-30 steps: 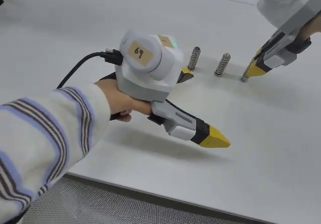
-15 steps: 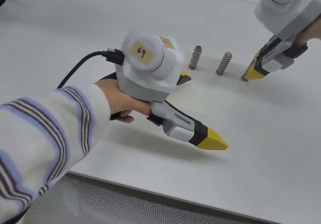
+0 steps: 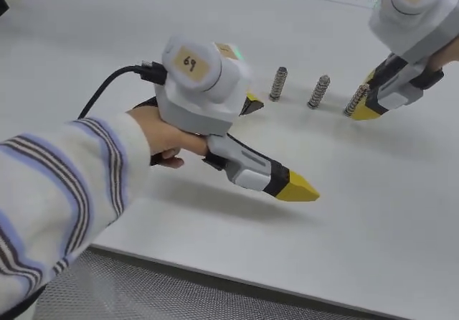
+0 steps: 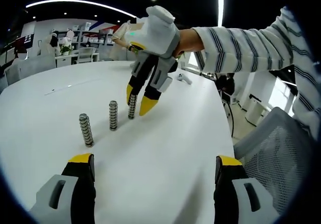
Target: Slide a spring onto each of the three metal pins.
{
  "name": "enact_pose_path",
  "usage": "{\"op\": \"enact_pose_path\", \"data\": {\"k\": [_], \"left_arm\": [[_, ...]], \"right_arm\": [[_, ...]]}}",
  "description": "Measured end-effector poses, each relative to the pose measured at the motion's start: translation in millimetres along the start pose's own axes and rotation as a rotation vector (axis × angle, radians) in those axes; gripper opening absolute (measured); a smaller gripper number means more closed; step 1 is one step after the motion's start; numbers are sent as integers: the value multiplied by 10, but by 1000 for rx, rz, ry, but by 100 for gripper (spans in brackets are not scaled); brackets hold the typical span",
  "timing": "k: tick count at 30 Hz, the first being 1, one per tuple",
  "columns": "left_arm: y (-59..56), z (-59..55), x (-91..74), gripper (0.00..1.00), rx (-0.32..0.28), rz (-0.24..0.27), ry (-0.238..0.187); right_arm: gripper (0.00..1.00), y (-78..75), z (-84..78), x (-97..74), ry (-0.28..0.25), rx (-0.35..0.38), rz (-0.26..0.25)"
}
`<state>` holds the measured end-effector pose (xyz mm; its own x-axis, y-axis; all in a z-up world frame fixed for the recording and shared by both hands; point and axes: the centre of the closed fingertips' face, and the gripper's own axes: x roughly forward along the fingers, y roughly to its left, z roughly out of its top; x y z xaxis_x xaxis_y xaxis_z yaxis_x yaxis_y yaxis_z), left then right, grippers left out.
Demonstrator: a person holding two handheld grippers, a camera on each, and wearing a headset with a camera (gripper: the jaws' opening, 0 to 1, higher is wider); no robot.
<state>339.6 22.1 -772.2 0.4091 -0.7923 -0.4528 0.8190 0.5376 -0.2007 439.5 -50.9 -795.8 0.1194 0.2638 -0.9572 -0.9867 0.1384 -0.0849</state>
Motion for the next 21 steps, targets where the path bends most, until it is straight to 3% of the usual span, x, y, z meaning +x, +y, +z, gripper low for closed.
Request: {"op": "enact_pose_path", "data": {"k": [7, 14, 21], "left_arm": [[37, 43, -66, 96, -15, 10, -15], [81, 61, -142, 98, -7, 30, -12], [143, 71, -230, 98, -2, 52, 2]], "right_arm": [[29, -11, 25, -165, -46, 15, -38], [32, 95, -36, -293, -85, 56, -50], [42, 212, -31, -344, -172, 149, -53]]}}
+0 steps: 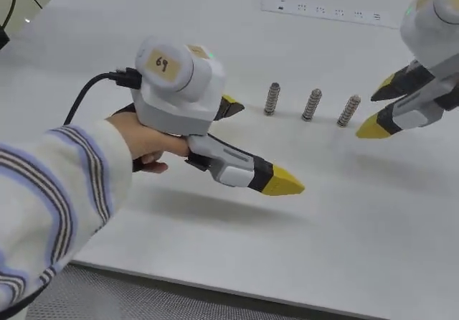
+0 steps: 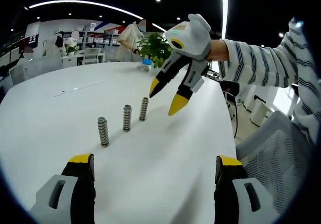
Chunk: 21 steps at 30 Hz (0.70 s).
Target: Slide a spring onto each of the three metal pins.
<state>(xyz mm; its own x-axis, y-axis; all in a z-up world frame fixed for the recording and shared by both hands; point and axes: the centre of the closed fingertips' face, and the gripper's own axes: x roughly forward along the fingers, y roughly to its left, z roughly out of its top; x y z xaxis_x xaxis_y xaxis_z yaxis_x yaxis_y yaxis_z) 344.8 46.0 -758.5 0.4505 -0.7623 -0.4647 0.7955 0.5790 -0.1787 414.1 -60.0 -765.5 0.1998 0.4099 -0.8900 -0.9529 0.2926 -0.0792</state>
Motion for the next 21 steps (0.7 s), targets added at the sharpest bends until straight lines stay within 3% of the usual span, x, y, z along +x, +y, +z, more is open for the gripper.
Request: {"op": "enact_pose_path", "data": {"k": [3, 6, 9, 17, 21], "left_arm": [[37, 18, -46, 97, 2, 12, -1], [74, -30, -104, 94, 0, 24, 26], [102, -71, -149, 95, -12, 34, 39], [116, -107, -284, 98, -25, 45, 45], [120, -100, -350, 98, -28, 52, 41]], "right_arm": [[46, 33, -42, -18, -13, -8, -21], [49, 47, -21, -59, -89, -7, -48], [58, 101, 28, -100, -171, 25, -58], [68, 340, -97, -169, -261, 157, -82], [76, 445, -144, -217, -287, 159, -87]]}}
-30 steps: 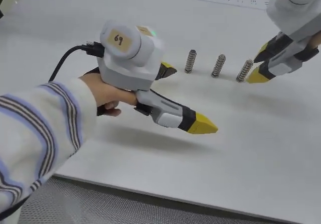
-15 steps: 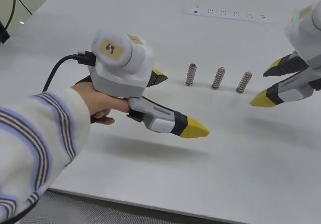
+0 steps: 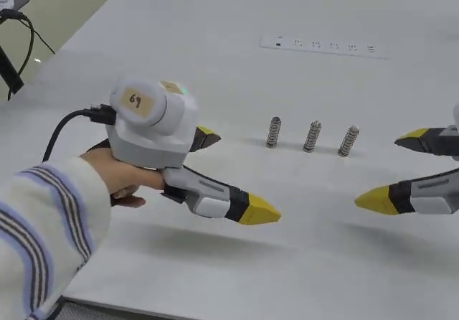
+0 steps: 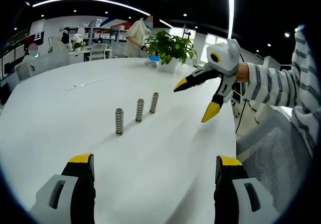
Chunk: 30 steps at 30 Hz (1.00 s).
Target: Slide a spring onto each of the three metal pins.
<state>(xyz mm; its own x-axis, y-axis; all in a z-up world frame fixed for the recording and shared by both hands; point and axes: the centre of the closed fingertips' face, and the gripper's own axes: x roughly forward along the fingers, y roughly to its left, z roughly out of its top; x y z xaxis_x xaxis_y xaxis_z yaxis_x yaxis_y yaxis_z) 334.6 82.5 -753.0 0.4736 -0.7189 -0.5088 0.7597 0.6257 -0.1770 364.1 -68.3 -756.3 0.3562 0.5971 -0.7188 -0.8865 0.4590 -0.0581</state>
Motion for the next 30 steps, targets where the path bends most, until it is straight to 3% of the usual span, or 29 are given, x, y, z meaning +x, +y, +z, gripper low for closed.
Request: {"op": "enact_pose_path", "data": {"k": [3, 12, 19, 24, 30], "left_arm": [[10, 5, -71, 98, 20, 15, 4], [15, -25, -282, 98, 38, 21, 12], [100, -111, -443, 98, 21, 54, 23], [111, -152, -512, 98, -21, 70, 6], [86, -261, -525, 98, -25, 68, 34]], "right_arm": [[85, 76, 115, -96, -103, 16, -15], [94, 186, 60, -283, -142, 64, -31], [99, 260, 116, -388, -242, 113, -35], [99, 228, 88, -435, -267, 149, -55], [99, 200, -51, -448, -249, 181, -75]]}}
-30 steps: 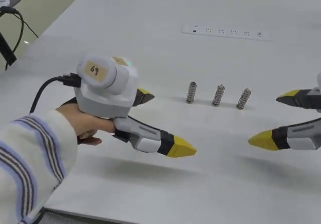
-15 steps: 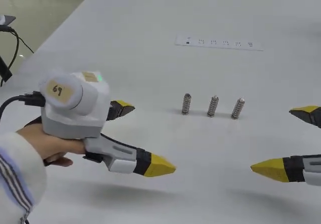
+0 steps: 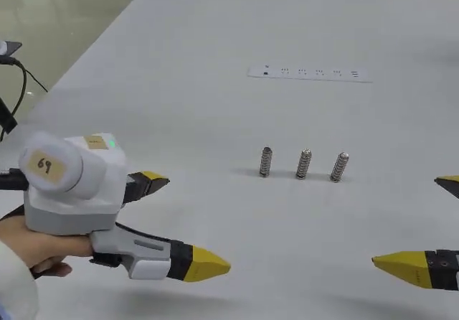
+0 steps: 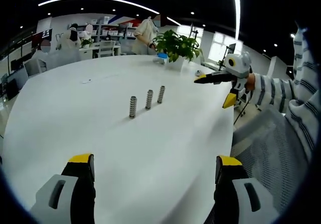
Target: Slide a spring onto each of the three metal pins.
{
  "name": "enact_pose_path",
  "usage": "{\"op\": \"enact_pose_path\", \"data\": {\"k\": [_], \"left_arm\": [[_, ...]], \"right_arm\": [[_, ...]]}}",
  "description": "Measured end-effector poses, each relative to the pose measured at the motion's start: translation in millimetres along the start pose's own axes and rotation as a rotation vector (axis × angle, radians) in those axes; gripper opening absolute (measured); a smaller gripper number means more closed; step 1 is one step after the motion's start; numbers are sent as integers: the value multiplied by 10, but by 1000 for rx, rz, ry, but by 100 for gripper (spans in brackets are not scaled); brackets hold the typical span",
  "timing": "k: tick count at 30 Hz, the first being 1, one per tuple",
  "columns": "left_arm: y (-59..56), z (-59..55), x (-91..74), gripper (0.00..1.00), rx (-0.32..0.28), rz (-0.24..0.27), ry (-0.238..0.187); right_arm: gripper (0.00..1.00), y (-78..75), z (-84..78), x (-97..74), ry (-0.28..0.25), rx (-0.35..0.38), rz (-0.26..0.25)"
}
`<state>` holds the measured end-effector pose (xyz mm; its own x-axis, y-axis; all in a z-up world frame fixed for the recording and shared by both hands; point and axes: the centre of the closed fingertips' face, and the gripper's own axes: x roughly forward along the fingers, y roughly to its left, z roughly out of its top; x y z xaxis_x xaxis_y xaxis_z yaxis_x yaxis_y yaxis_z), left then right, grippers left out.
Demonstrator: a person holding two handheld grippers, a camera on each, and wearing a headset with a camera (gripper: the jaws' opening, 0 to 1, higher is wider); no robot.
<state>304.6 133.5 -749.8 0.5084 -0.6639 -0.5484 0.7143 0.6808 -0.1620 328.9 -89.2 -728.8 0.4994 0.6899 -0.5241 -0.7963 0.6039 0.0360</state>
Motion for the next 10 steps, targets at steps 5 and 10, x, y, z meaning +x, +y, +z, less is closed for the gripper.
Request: {"op": "enact_pose_path", "data": {"k": [5, 10], "left_arm": [[5, -116, 7, 98, -2, 10, 30], [-5, -155, 7, 98, -34, 18, 32]], "right_arm": [[99, 2, -96, -28, 10, 22, -6], [100, 24, -226, -18, 51, 21, -8]]}}
